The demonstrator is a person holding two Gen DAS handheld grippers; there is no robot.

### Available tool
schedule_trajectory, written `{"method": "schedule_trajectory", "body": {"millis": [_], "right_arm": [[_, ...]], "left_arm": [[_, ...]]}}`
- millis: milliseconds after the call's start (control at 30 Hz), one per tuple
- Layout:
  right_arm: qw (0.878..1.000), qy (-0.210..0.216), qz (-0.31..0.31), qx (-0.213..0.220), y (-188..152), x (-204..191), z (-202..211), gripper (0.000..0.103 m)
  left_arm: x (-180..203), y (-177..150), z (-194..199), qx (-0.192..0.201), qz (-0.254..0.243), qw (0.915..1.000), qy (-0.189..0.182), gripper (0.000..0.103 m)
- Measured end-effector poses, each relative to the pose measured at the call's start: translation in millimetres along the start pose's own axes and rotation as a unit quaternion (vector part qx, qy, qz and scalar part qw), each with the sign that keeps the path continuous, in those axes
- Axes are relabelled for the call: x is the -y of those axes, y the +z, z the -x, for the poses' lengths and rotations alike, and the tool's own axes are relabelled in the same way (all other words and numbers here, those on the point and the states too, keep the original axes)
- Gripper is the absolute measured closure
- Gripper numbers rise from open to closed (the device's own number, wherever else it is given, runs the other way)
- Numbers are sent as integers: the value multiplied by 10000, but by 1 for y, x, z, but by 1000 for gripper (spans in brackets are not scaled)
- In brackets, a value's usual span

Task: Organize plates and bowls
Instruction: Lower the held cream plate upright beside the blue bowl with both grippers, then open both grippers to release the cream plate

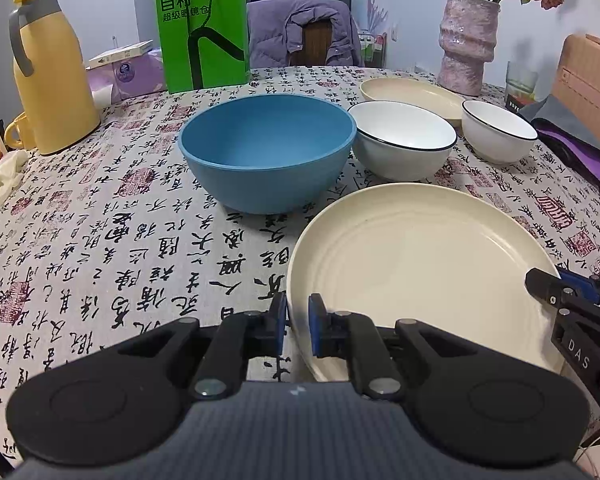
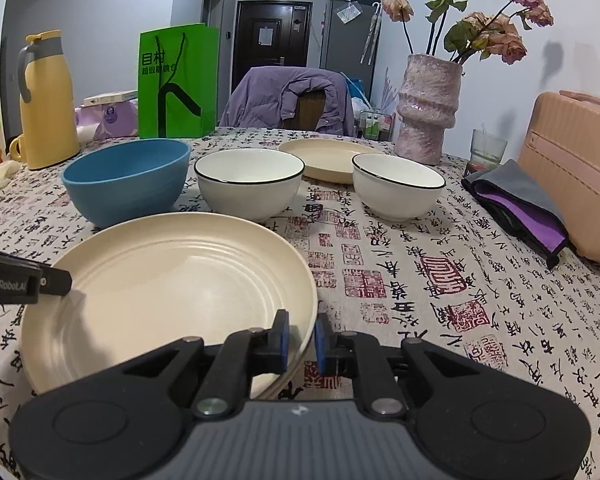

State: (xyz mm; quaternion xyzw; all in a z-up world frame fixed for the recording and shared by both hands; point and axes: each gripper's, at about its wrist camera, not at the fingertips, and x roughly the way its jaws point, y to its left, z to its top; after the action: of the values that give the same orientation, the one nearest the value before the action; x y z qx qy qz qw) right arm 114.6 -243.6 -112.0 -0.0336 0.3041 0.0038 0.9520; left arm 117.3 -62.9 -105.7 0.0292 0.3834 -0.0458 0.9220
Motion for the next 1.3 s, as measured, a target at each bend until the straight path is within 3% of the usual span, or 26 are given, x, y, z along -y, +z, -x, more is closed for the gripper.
{"method": "schedule_trajectory", "body": {"millis": [200,300,367,400,467,500,567,600,633,867,1300], "right_arm": [[9979,399,-498,-53,3,17,-2,85],[9957,573,-733,-32,3,24,-2,80],[9945,651,-819,21,4,25,-1,68],[9939,699,-854,66,4,27,0,63],[9927,789,-904,156,4,29,2,40],[9916,861,-933,242,6,30,5,35],[9911,889,-955,281,7,31,6,12],[9906,913,-974,310,8,32,7,8],[9901,935,-987,335,9,33,7,2],[9890,967,-1010,476,17,37,12,0],[9882,946,-1024,636,41,53,9,0]], "left_arm": [[-9,1,3,134,188,9996,-179,91],[-15,1,8,283,259,9991,-186,76],[-18,2,12,414,293,9986,-173,55],[-19,2,14,490,303,9982,-169,53],[-22,3,18,612,311,9975,-187,42],[-23,3,20,677,322,9970,-199,37],[-25,3,24,806,341,9959,-222,16],[-26,3,26,894,352,9951,-242,12],[-27,2,30,1017,364,9938,-263,1],[-27,2,45,1509,324,9879,-161,0],[-37,12,49,1601,671,9842,-338,0]]}}
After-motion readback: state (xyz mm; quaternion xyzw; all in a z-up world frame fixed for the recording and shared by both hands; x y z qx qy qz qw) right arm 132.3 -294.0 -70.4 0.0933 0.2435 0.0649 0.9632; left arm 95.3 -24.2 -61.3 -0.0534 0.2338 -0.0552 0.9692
